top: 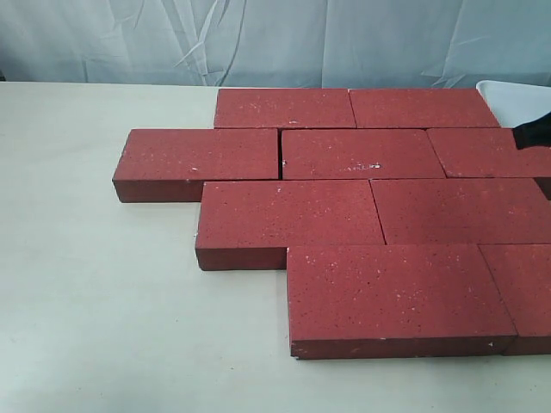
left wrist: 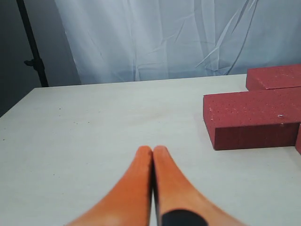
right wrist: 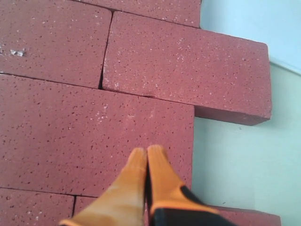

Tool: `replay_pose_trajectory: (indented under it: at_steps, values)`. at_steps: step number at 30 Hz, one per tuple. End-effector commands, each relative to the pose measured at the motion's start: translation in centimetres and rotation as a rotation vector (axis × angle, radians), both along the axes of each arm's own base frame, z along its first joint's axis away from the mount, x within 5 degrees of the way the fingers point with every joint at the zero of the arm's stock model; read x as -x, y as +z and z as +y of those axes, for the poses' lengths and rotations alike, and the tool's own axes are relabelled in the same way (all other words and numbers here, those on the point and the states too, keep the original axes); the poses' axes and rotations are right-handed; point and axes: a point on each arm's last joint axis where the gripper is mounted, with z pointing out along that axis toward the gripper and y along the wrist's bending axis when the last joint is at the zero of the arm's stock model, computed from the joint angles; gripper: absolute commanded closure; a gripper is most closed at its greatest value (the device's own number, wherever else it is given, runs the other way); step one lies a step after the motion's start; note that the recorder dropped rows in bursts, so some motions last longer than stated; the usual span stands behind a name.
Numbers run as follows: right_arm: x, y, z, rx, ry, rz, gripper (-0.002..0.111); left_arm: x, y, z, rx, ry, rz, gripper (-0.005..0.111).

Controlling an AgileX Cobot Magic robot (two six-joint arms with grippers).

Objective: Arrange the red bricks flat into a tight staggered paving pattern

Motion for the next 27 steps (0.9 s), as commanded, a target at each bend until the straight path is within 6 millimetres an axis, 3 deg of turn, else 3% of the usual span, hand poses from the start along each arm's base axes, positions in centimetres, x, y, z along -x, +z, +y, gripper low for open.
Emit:
replay_pose_trajectory:
  at_steps: [1,4,6,9,11,17,24,27]
  values:
    - [-0.7,1.2,-0.1,0.011,0.008,-0.147,0.109,0.0,-0.1,0.0,0.007,0.004,-0.004,0.106]
    - [1.9,4.7,-0.1,0.009,0.01,-0.333,0.109,0.0,-0.1,0.0,0.005,0.004,-0.004,0.106]
    - [3.9,5.6,0.0,0.009,0.013,-0.423,0.109,0.0,-0.1,0.0,0.005,0.004,-0.004,0.106]
    - [7.9,4.8,0.1,0.008,0.025,-0.606,0.109,0.0,-0.1,0.0,0.005,0.004,-0.004,0.106]
    - [11.6,2.7,0.2,0.008,0.03,-0.69,0.109,0.0,-0.1,0.0,0.005,0.004,-0.004,0.106]
    - [17.6,-2.2,0.3,0.0,0.027,-0.803,0.109,0.0,-0.1,0.0,0.005,0.004,-0.004,0.106]
    - [19.0,-5.8,0.4,-0.077,-0.015,-0.724,0.109,0.0,-0.1,0.0,0.005,0.004,-0.004,0.106]
    - [20.1,-7.2,0.3,-0.157,-0.067,-0.777,0.109,0.0,-0.1,0.0,0.005,0.004,-0.004,0.106]
